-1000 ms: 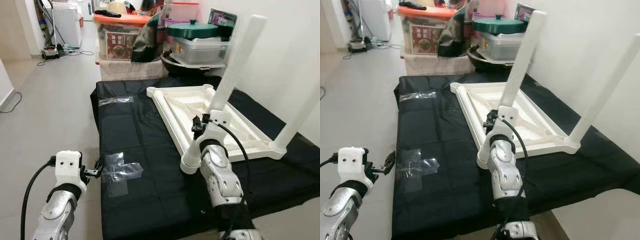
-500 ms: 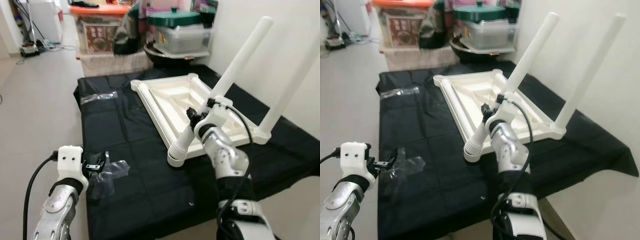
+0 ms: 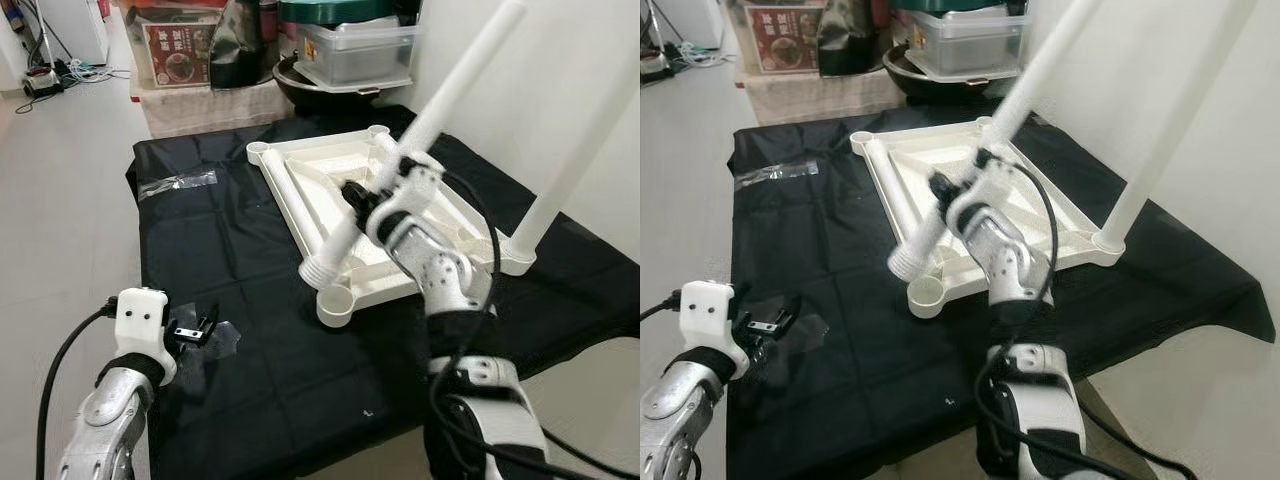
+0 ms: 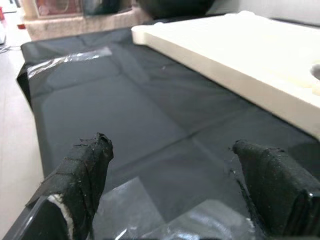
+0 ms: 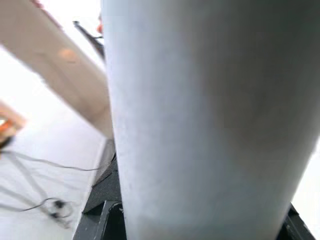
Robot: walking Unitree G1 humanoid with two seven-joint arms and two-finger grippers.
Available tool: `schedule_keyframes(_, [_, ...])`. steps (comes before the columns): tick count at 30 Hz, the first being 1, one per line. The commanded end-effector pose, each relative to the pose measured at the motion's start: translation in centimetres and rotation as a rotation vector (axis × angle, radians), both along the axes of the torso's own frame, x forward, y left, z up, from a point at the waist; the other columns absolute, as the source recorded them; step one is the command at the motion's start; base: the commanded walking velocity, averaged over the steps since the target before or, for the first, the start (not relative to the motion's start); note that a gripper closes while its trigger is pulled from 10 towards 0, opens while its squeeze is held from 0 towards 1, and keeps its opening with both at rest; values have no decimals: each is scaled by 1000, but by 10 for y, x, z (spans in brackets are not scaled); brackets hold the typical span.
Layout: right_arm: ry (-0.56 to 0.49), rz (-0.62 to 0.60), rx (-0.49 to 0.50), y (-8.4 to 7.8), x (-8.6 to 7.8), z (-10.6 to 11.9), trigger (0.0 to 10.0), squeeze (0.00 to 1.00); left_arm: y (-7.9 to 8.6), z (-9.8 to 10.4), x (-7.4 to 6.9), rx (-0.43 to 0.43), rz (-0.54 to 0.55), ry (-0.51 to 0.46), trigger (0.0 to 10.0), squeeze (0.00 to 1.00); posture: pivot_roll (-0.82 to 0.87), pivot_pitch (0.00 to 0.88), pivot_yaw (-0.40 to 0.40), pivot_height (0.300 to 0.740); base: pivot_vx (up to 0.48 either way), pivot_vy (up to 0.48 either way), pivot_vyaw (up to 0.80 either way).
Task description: Building children table
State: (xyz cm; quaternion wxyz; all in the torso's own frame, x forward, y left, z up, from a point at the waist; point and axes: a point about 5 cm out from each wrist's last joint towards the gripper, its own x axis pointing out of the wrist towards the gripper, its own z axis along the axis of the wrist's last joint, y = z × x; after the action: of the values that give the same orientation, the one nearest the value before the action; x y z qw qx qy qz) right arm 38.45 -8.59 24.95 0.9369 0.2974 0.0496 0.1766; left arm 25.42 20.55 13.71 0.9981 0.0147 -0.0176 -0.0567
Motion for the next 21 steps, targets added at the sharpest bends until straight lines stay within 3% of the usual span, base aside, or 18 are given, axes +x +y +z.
schedule_keyframes(1, [-3,31,14,3,-1,2,0,0,0,1,-2,6,-13,-3,10000,0,33,0,-63,740,0,0,0])
schedule_keyframes(7, [-44,81,10,13,-3,9,0,0,-4,3,-4,-5,-60,-9,10000,0,39,0,-67,740,0,0,0])
schedule_keyframes(9, [-126,157,1,24,-8,17,0,0,-10,7,-8,-20,-146,-15,10000,0,42,0,-66,740,0,0,0])
schedule_keyframes(11, [-126,157,1,24,-8,17,0,0,-10,7,-8,-20,-146,-15,10000,0,42,0,-66,740,0,0,0])
schedule_keyframes(13, [-209,223,4,29,-13,23,0,0,-12,8,-11,-23,-195,-11,10000,0,40,0,-64,740,0,0,0])
schedule_keyframes(15, [-209,223,4,29,-13,23,0,0,-12,8,-11,-23,-195,-11,10000,0,40,0,-64,740,0,0,0])
schedule_keyframes(17, [-316,328,39,34,-22,29,0,0,-12,7,-12,-19,-216,-1,10000,0,41,0,-62,740,0,0,0])
schedule_keyframes(21, [-365,388,57,35,-27,31,0,0,-13,6,-13,-20,-222,3,10000,0,40,0,-62,740,0,0,0])
